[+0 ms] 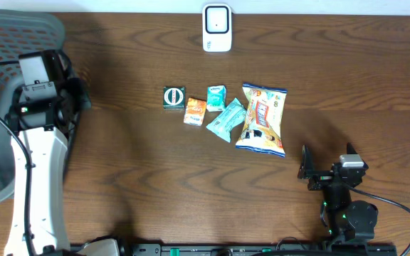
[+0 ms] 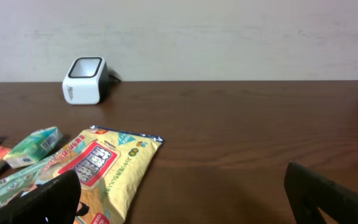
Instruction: Scan the item barcode
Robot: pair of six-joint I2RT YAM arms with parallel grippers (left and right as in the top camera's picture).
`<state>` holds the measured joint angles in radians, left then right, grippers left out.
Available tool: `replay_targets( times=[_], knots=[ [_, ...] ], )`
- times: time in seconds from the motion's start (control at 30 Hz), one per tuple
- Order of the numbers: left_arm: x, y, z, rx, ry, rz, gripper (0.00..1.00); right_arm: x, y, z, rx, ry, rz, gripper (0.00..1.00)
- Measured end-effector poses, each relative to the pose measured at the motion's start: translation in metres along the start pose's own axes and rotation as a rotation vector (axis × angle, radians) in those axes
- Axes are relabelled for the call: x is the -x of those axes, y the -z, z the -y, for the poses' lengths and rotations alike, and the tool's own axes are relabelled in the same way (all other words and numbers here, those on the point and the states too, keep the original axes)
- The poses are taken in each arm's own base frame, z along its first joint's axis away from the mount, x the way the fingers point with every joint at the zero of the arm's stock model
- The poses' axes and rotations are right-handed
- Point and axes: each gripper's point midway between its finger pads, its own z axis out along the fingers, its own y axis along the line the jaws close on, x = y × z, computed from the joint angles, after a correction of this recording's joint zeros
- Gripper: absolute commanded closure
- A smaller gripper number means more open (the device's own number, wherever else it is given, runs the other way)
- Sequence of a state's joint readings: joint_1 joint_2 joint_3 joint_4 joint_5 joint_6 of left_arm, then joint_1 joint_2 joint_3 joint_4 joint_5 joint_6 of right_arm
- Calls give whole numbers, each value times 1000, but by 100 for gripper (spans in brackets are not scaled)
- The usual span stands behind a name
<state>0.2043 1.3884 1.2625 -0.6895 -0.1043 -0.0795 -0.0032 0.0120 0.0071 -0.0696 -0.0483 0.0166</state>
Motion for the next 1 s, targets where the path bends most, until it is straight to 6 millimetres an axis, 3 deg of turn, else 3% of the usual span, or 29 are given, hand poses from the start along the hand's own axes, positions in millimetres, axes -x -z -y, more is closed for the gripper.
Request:
replay_targets(
  times=[0.17,0.37,0.5,0.6,0.67,0.7,0.83,0.93,1.0],
  knots=[
    [3,-8,-13,43,14,1,92,0,0,0,0,0,0,1],
    [5,-4,-5,-15,21,13,93,0,0,0,0,0,0,1],
    [11,13,9,-112,25,48,92,0,0,0,0,0,0,1],
    [15,41,22,-213,29,96,92,0,0,0,0,0,0,1],
    [16,62,31,-287,23,128,83,0,0,0,0,0,0,1],
    [14,73,36,-324,21,137,68,0,0,0,0,0,0,1],
    [-3,103,50,-444,40,110,36,0,0,0,0,0,0,1],
    [-25,109,56,-489,81,14,19,0,0,0,0,0,0,1],
    [-40,109,58,-499,116,-62,17,0,0,0,0,0,0,1]
  ],
)
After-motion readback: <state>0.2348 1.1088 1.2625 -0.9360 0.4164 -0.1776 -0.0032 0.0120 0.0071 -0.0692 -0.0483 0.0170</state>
